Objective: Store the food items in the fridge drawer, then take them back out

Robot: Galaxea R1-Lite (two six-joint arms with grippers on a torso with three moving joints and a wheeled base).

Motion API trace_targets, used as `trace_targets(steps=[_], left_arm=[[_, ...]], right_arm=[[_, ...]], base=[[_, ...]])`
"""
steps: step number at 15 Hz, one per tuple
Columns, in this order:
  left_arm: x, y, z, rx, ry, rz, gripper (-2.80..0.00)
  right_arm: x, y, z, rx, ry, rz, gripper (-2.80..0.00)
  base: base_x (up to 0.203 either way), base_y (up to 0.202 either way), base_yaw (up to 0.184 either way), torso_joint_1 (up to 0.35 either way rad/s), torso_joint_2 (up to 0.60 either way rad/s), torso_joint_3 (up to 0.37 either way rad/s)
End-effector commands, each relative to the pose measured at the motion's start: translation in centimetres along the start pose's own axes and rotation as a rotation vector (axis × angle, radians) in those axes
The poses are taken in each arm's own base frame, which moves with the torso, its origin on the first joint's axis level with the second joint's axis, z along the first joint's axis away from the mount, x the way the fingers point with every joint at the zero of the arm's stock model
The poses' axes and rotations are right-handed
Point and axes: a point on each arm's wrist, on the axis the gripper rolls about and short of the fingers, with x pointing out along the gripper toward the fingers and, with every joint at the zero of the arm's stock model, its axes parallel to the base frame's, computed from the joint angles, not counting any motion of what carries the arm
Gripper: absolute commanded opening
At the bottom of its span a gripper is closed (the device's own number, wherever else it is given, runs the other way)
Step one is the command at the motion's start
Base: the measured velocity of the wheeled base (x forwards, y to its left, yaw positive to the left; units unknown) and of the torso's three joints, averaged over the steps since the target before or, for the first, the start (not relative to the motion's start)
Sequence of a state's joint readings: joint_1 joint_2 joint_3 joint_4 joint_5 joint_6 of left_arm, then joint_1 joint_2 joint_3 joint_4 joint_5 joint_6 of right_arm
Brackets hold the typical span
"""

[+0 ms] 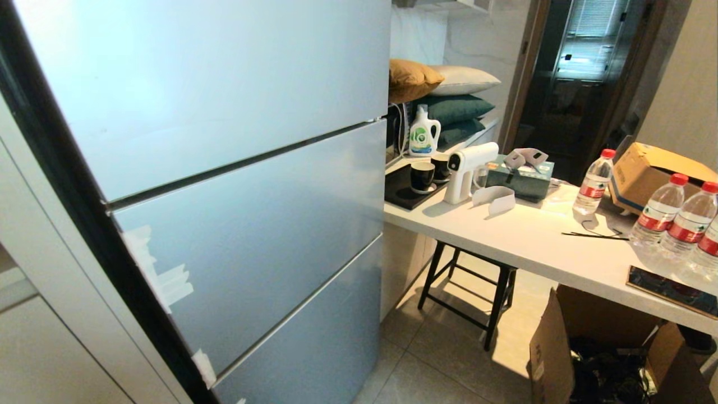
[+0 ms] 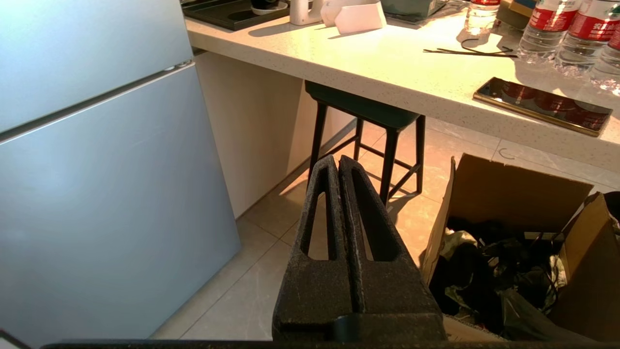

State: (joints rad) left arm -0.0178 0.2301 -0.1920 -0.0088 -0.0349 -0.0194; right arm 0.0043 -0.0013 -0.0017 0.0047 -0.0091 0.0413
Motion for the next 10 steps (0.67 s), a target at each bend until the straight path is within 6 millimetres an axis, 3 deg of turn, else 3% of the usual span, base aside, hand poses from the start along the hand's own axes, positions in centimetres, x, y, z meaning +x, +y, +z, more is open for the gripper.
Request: trace_targets(steps=[1,3,6,10], left_arm=[[4.4,0.1,1.2,-0.011,0.239,-0.021,-2.8],[8.2,0.0,2.2,-0.012,0.293,-0.025,-2.8],[13.3,0.2,3.5,0.003,0.239,0.04,-2.8],[15.7,0.5,5.7,0.02,0.146,0.199,-2.8]], right_arm=[[0.0,0.0,0.0,0.0,0.001,0.0,-2.8],[0.0,0.0,0.0,0.0,0.001,0.0,-2.8],[0.0,0.0,0.0,0.0,0.001,0.0,-2.8],[0.0,0.0,0.0,0.0,0.001,0.0,-2.8]], base=[[0.0,0.0,0.0,0.0,0.0,0.0],[0.0,0.0,0.0,0.0,0.0,0.0],[0.0,0.0,0.0,0.0,0.0,0.0],[0.0,0.0,0.0,0.0,0.0,0.0]])
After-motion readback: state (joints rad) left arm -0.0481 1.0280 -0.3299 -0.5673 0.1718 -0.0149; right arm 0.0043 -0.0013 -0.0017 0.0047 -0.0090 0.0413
